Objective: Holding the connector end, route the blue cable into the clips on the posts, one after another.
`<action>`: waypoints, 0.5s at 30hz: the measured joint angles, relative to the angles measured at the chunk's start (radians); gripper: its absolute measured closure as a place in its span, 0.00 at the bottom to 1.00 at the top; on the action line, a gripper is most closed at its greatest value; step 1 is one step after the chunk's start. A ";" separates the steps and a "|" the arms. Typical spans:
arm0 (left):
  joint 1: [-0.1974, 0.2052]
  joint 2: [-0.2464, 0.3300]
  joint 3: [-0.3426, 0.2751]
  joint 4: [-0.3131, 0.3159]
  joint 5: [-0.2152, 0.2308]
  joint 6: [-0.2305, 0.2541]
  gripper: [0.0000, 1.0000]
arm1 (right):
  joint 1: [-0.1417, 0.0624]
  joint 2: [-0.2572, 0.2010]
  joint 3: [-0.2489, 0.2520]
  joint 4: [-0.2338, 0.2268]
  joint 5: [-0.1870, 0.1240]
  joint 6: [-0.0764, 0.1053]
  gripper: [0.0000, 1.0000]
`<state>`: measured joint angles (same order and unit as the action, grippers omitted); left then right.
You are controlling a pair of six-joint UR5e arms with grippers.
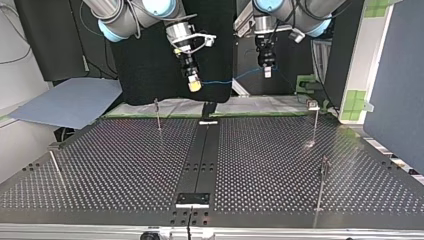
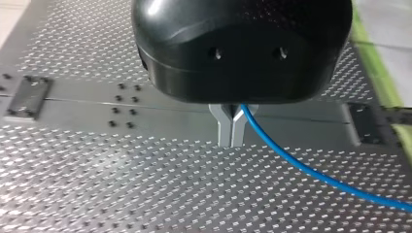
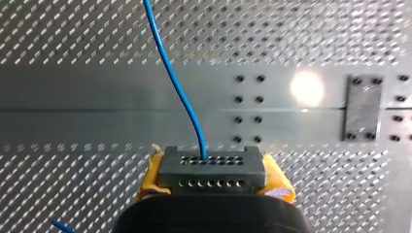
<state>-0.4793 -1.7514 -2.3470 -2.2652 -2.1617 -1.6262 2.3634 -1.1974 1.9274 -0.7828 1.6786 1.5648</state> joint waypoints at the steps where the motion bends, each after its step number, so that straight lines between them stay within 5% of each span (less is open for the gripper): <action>1: 0.004 0.011 0.007 -0.011 0.000 -0.004 1.00 | 0.000 -0.002 -0.006 0.006 -0.006 0.001 1.00; 15: 0.031 0.156 0.073 -0.110 0.000 -0.008 1.00 | 0.007 -0.006 -0.088 0.070 -0.029 -0.002 1.00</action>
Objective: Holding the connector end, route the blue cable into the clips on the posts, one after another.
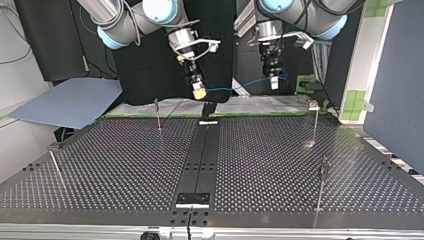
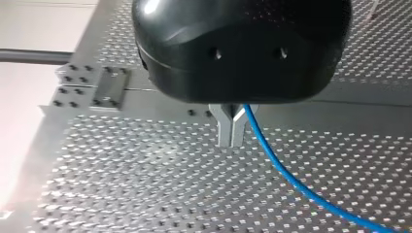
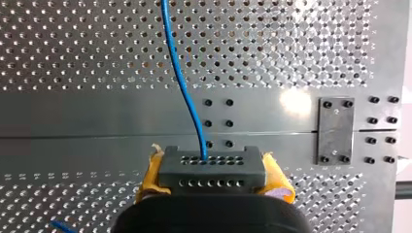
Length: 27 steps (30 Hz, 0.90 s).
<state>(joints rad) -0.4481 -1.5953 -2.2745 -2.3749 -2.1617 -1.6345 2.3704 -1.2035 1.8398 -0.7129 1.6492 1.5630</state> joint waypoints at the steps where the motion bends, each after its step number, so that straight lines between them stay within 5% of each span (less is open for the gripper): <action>1: 0.003 0.012 0.003 -0.006 0.000 0.000 1.00 | 0.002 0.000 -0.005 0.007 0.000 -0.003 1.00; 5: 0.013 0.051 0.014 -0.032 0.000 -0.001 1.00 | 0.009 0.000 -0.028 0.041 -0.001 -0.019 1.00; 11: 0.024 0.102 0.024 -0.051 0.001 0.000 1.00 | 0.010 -0.001 -0.064 0.074 -0.013 -0.012 1.00; 27: 0.067 0.131 0.131 -0.159 0.002 -0.023 1.00 | 0.015 -0.045 -0.196 0.202 -0.058 -0.012 1.00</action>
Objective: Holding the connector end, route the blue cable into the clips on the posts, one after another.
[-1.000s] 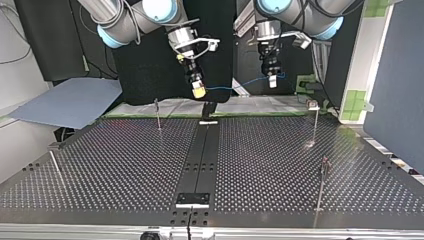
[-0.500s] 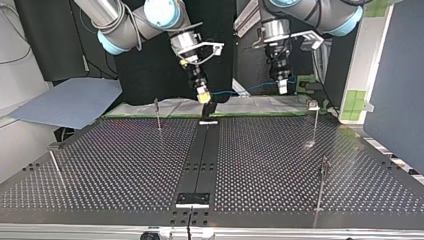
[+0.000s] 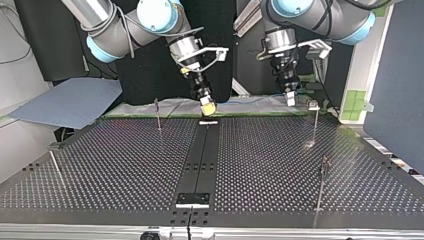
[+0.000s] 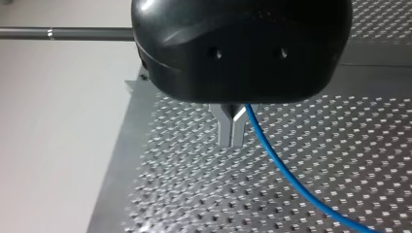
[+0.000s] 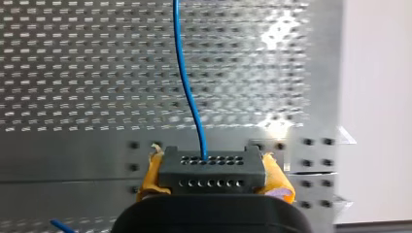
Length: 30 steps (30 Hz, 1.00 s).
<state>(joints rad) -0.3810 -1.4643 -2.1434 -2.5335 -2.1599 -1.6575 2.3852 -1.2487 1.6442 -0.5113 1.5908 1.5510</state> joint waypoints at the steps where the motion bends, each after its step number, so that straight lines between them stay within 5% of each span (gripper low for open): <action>1: 0.004 0.003 0.013 -0.013 0.000 -0.006 1.00 | 0.000 -0.005 -0.008 0.008 0.000 0.001 1.00; 8: 0.028 0.016 0.077 -0.078 0.004 -0.022 1.00 | 0.001 -0.019 -0.063 0.057 -0.006 0.008 1.00; 20: 0.075 0.033 0.138 -0.126 0.023 -0.030 1.00 | -0.002 -0.010 -0.083 0.060 -0.062 0.031 1.00; 30: 0.109 0.037 0.176 -0.142 0.045 -0.031 1.00 | 0.004 -0.007 -0.153 0.080 -0.070 0.052 1.00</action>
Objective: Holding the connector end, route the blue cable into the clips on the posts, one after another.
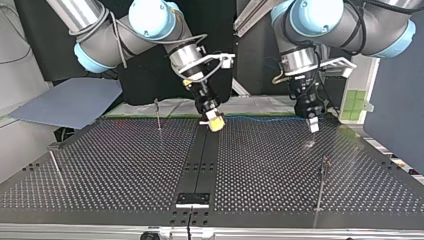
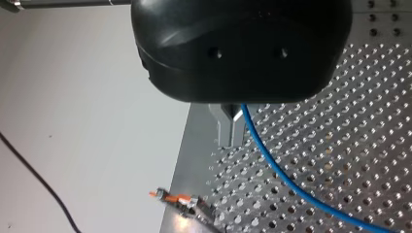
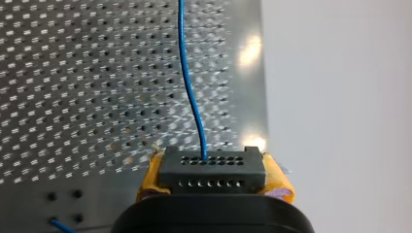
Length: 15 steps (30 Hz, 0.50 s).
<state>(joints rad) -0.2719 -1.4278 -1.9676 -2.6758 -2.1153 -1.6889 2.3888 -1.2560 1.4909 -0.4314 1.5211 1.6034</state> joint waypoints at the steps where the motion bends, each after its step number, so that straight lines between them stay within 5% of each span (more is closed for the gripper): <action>1: 0.005 0.000 0.003 -0.001 0.001 0.000 1.00 | 0.000 0.000 -0.008 0.001 -0.001 0.004 1.00; 15: 0.076 0.000 0.046 -0.013 0.039 -0.009 1.00 | 0.022 0.061 -0.123 0.044 -0.003 0.022 1.00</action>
<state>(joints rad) -0.1962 -1.4276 -1.9219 -2.6892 -2.0765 -1.6975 2.4104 -1.1954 1.3675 -0.3870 1.5183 1.6249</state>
